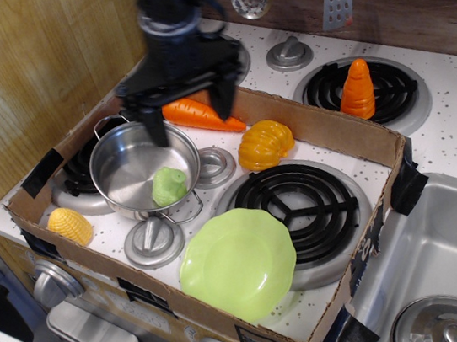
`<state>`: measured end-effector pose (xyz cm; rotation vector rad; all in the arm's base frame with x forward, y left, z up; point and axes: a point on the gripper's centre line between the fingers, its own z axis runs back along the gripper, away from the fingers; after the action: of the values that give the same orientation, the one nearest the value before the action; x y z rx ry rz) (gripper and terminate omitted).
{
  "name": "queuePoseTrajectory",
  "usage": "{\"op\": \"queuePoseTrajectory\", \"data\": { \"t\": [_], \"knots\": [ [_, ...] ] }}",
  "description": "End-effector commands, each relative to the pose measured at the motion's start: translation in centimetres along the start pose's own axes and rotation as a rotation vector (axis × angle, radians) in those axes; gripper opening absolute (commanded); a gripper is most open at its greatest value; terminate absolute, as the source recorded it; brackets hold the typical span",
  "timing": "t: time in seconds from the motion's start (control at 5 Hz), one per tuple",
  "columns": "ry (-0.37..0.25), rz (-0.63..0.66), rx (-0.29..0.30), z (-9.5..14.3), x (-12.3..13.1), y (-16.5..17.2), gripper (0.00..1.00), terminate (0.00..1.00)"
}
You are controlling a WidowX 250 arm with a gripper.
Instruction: Take broccoli out of pan
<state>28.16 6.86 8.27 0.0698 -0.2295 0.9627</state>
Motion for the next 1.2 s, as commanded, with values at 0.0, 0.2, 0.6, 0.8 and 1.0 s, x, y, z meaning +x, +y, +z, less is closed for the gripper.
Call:
{"op": "queuePoseTrajectory", "data": {
  "t": [0.0, 0.2, 0.6, 0.8, 1.0],
  "knots": [
    [-0.050, 0.131, 0.004, 0.0, 0.5, 3.1, 1.00, 0.00],
    [0.013, 0.147, -0.015, -1.2, 0.4, 3.4, 1.00, 0.00],
    [0.050, 0.158, -0.071, -3.5, 0.1, 3.4, 1.00, 0.00],
    [0.087, 0.165, -0.062, -4.2, -0.1, 3.1, 1.00, 0.00],
    [0.092, 0.161, -0.074, -5.0, -0.4, 3.1, 1.00, 0.00]
  ]
}}
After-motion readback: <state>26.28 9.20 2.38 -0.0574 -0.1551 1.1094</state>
